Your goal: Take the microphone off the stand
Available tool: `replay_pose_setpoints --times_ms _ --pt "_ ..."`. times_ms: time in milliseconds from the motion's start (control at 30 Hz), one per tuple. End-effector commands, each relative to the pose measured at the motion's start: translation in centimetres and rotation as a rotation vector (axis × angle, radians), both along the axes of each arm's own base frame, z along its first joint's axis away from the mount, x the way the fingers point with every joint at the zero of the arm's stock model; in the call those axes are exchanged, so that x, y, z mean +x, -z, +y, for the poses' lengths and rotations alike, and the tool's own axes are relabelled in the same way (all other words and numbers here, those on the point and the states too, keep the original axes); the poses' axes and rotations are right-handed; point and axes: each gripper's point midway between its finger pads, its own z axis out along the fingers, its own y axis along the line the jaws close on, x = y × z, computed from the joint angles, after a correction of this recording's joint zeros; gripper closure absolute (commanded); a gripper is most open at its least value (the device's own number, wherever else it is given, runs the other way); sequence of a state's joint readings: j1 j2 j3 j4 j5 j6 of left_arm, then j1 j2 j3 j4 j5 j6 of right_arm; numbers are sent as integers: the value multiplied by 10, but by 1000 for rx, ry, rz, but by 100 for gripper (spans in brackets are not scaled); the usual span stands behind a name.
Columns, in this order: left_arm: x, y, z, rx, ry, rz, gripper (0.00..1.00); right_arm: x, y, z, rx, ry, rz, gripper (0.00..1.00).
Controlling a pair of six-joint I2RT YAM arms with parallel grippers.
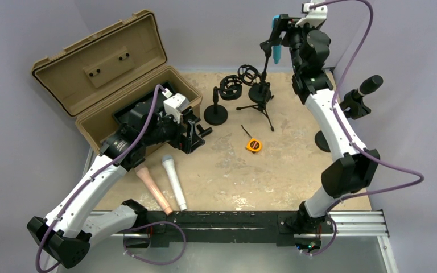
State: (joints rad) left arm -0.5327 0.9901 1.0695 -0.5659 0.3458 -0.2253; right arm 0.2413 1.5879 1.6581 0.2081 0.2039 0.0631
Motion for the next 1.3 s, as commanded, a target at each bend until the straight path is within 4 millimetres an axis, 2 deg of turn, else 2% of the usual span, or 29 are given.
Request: replay_pose_setpoints --times_ms 0,267,367,533,600,767,867,933,1133,1267 --pt "2 -17 0 -13 4 -80 11 30 -7 -2 -93 23 -18 20" --pt "1 -17 -1 -11 11 -82 11 75 20 10 -139 7 5 20" --pt "1 -16 -2 -9 13 -80 11 94 35 7 -136 44 38 21" --pt "2 -14 -3 -4 11 -75 11 113 43 0 -145 109 40 28" --pt "2 -13 -3 -1 13 -72 11 121 48 0 -163 121 46 34" --pt "2 -11 -3 6 11 -70 11 125 53 -3 -172 144 57 64" --pt "3 -8 -4 10 13 -63 11 119 35 -10 -162 177 26 84" --pt "3 -7 -5 11 18 -58 11 110 12 -18 -155 215 -14 93" --pt "3 -5 -6 18 15 -53 11 75 -62 -52 -110 373 -135 100" --pt "4 -3 -6 22 13 -49 11 35 -105 -81 -32 470 -211 100"
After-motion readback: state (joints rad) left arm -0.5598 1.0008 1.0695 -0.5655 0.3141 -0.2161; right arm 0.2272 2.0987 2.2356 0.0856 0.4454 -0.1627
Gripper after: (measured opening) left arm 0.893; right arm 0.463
